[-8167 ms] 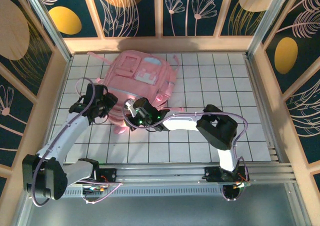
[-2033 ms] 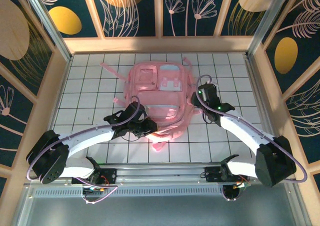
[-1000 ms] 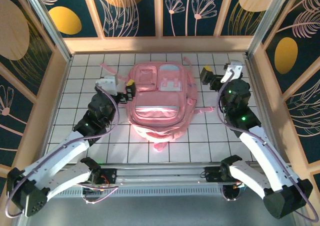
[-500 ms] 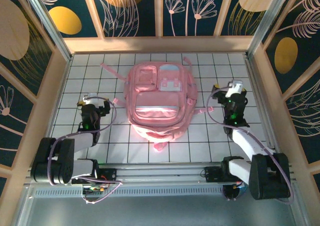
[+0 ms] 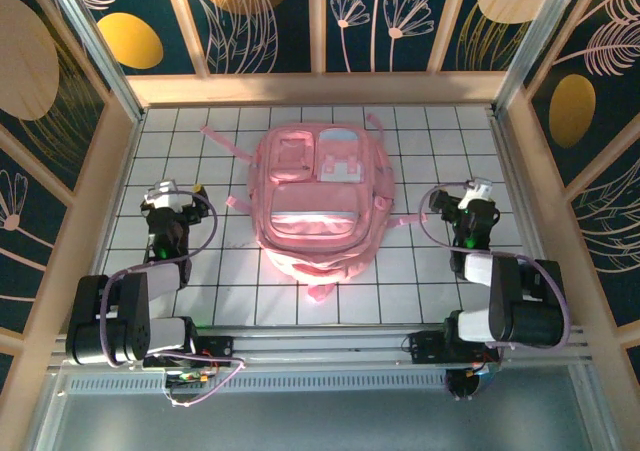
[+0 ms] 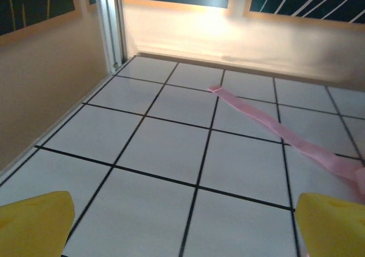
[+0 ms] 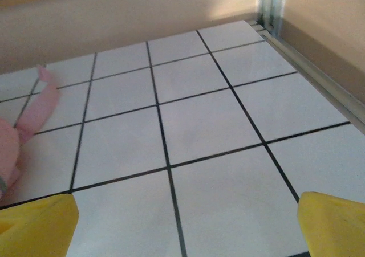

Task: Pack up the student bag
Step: Reset both arms

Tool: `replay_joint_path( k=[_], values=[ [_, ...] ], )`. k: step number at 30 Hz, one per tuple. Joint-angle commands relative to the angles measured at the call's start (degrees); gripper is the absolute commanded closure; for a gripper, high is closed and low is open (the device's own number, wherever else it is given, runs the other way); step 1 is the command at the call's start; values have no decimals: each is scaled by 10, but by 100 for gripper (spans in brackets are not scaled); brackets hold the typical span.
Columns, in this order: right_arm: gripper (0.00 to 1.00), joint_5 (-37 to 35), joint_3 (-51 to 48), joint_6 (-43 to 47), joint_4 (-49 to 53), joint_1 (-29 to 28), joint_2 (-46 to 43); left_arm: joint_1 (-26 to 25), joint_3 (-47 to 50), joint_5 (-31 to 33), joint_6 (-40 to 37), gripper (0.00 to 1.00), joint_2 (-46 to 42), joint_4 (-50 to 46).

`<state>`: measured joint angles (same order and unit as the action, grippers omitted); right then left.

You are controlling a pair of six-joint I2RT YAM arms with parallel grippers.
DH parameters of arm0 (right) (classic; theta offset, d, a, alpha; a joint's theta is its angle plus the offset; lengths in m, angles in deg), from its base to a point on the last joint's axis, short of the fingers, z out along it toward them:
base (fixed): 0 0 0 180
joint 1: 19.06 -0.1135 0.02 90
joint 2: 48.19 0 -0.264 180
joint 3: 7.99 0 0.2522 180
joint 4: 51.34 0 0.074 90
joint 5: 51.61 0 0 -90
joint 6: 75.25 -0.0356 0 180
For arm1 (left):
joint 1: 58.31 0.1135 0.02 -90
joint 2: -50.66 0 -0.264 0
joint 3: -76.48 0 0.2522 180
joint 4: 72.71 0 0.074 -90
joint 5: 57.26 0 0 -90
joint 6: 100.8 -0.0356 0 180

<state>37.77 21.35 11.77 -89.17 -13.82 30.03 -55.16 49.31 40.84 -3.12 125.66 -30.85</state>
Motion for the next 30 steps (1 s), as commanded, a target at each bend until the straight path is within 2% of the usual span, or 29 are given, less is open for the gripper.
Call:
replay_joint_path(
  k=[1,3,5,7,9,11,12,13,15,30],
  values=[
    [1,53,-9,-10,-114,7,28,4,19,-20,44,1,0,80],
    [1,64,-55,-11,-233,7,68,4,20,-31,26,1,9,100],
    [1,73,-77,-9,-316,8,104,4,48,-22,14,1,39,196],
    [1,75,-62,-7,-265,8,92,4,81,-13,19,1,89,296],
    [1,80,-53,-6,-251,7,94,4,96,-62,4,1,147,402],
    [1,63,-33,4,-218,-5,97,2,39,-108,-25,1,112,252],
    [1,40,-23,13,-197,-18,98,1,-6,-107,-30,1,123,170],
    [1,15,-20,23,-194,-34,100,-11,1,-83,-30,1,125,183],
    [1,16,-20,23,-194,-34,100,-16,-7,-55,-28,1,126,169],
    [1,15,-20,24,-194,-34,99,-17,-1,-55,-27,1,121,174]
  ],
)
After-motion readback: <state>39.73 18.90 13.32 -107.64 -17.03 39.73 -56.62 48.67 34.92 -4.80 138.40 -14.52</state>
